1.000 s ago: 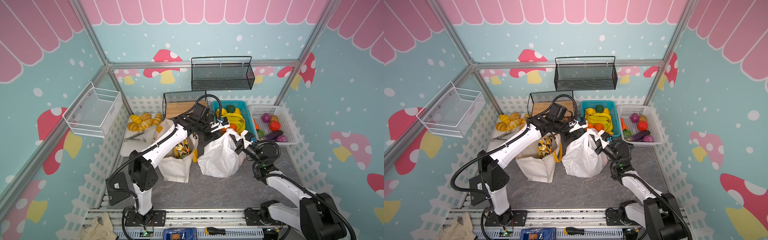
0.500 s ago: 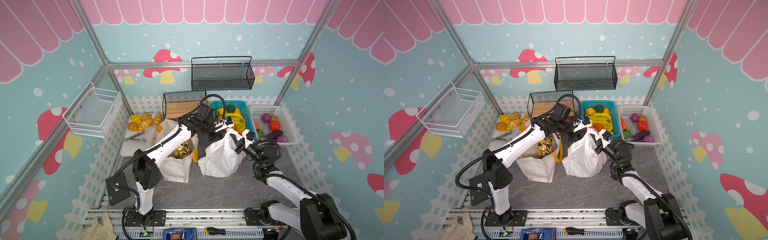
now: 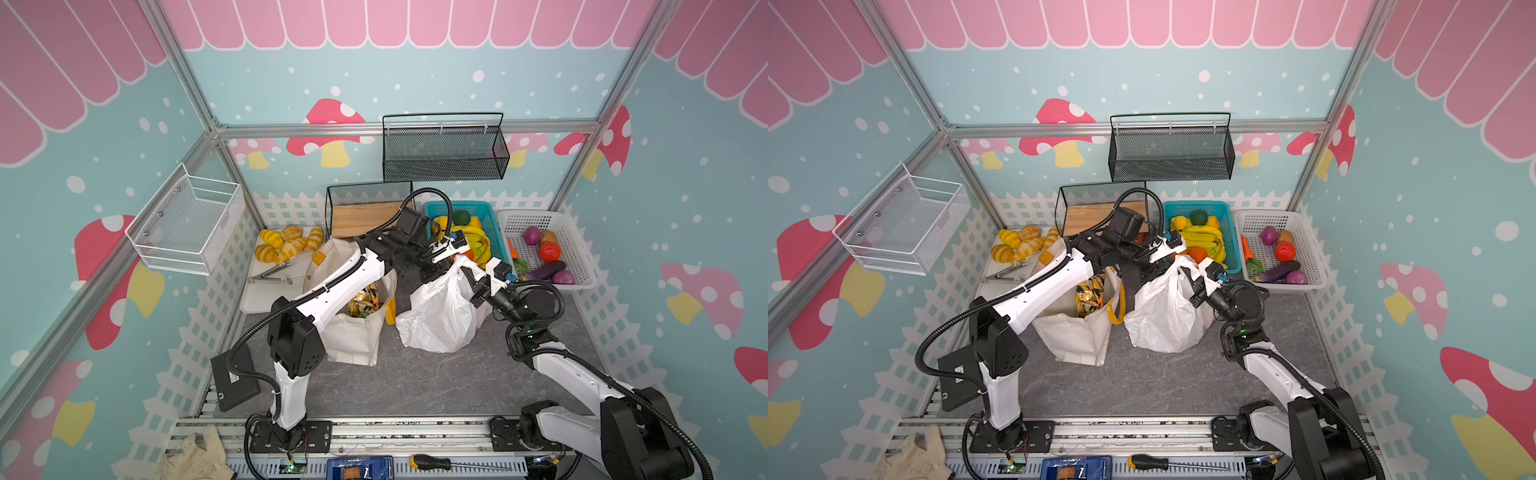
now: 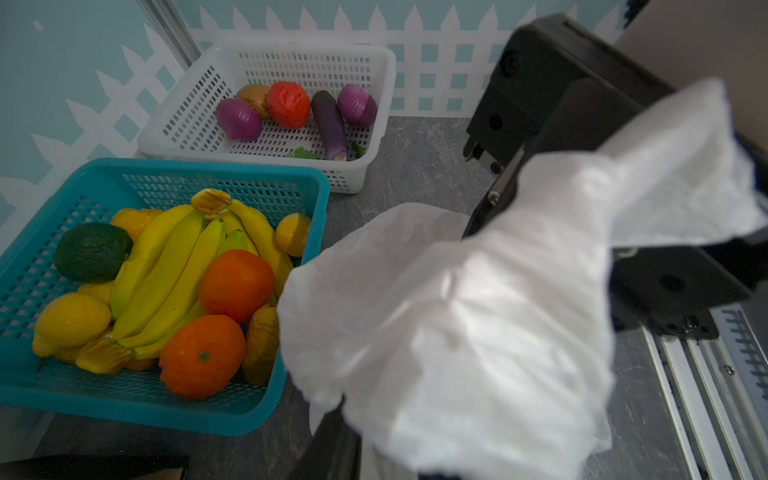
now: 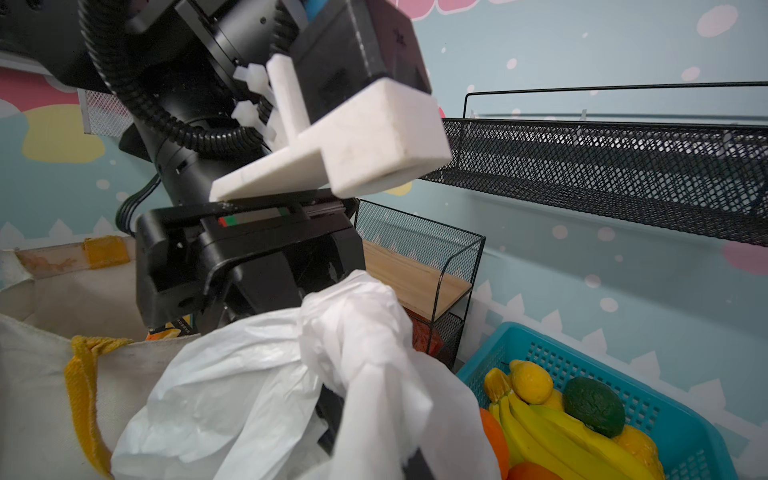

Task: Place the mixed food into the grocery bags and tie them

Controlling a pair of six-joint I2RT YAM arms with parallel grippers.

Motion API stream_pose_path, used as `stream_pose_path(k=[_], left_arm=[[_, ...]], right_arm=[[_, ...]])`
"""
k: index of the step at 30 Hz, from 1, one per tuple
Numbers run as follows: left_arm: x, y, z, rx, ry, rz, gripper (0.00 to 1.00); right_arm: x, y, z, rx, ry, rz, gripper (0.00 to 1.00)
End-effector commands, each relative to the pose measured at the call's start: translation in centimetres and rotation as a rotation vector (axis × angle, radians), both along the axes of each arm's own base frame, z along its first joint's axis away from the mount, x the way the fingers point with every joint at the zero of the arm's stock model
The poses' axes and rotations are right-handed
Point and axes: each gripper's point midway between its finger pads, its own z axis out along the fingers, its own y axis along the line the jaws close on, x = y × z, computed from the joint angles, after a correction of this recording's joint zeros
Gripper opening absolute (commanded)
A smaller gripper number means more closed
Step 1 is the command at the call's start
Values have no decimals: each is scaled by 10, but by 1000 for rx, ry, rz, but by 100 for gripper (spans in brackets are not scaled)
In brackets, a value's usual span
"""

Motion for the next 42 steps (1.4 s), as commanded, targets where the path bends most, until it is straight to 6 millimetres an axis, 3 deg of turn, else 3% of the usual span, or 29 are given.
stream_pose_path(k=[1, 5, 10, 16, 25, 35, 42], left_arm=[[-2, 1, 4, -18, 0, -11, 13], [0, 5, 8, -25, -4, -5, 1], [0, 12, 19, -57, 5, -14, 0], [3, 16, 23, -84, 14, -10, 0], [6, 23, 24, -86, 6, -3, 0], [9, 23, 24, -80, -2, 14, 0], [8, 24, 22, -76, -11, 7, 0]], right_arm=[[-1, -3, 14, -16, -52, -28, 0], [3, -6, 10, -54, -41, -65, 0], [5, -7, 5, -96, -32, -77, 1], [6, -8, -2, -137, -12, -90, 21], [5, -14, -17, -176, 30, -125, 35], [-26, -22, -1, -110, 33, -114, 45], [-38, -18, 20, -118, -22, -77, 46]])
